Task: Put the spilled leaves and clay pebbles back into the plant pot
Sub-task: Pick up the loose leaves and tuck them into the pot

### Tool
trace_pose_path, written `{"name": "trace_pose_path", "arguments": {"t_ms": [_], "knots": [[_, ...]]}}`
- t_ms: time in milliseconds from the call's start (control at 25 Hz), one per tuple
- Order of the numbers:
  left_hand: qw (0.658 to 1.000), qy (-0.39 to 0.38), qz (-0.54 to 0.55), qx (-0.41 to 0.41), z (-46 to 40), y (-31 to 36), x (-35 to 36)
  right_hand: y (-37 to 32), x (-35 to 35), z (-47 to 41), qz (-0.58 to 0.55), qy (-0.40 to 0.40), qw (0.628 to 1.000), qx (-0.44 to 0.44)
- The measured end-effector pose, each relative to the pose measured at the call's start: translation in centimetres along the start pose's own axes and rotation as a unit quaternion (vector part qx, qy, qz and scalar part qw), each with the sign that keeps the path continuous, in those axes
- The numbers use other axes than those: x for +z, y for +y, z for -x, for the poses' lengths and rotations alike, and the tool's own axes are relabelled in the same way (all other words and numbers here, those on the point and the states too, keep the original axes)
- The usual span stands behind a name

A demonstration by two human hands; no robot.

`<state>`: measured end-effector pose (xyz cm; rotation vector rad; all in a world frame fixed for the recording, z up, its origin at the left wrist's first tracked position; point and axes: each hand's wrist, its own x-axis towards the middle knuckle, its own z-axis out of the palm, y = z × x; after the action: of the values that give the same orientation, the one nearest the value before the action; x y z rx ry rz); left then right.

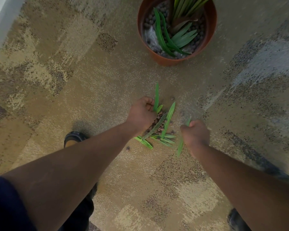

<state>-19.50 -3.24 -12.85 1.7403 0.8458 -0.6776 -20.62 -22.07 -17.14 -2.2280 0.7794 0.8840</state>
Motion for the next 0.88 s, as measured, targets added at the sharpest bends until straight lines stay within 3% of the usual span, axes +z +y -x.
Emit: {"name": "trace_pose_path", "arguments": {"t_ms": [80, 200, 320, 440, 560, 680, 800, 880], "knots": [[0.996, 0.041, 0.065, 0.034, 1.5, 1.5, -0.1, -2.8, -1.1, 1.7, -0.1, 0.004, 0.993, -0.062], [0.969, 0.094, 0.207, 0.092, 3.3, 6.0, -0.9, -9.8, -4.2, 3.5, -0.205, 0.012, 0.953, -0.225], [0.942, 0.117, 0.283, 0.135, 2.3, 10.8, -2.6, -16.6, -6.7, 3.4, -0.15, 0.04, 0.905, -0.397], [0.94, 0.148, 0.286, 0.113, -1.0, 13.8, -3.6, -20.3, -7.0, 1.5, -0.039, 0.084, 0.884, -0.458], [0.963, 0.187, 0.171, 0.089, -4.8, 14.2, -4.0, -22.1, -6.8, -0.3, 0.044, 0.103, 0.88, -0.461], [0.971, 0.205, 0.022, 0.122, -5.8, 13.8, -4.4, -22.1, -6.7, -0.8, 0.089, 0.094, 0.879, -0.46], [0.943, 0.222, -0.128, 0.212, -4.7, 12.3, -4.5, -20.3, -6.7, -1.2, 0.162, 0.074, 0.865, -0.469], [0.901, 0.196, -0.272, 0.276, -4.9, 10.7, -4.6, -18.9, -6.5, -1.4, 0.217, 0.039, 0.858, -0.464]]}}
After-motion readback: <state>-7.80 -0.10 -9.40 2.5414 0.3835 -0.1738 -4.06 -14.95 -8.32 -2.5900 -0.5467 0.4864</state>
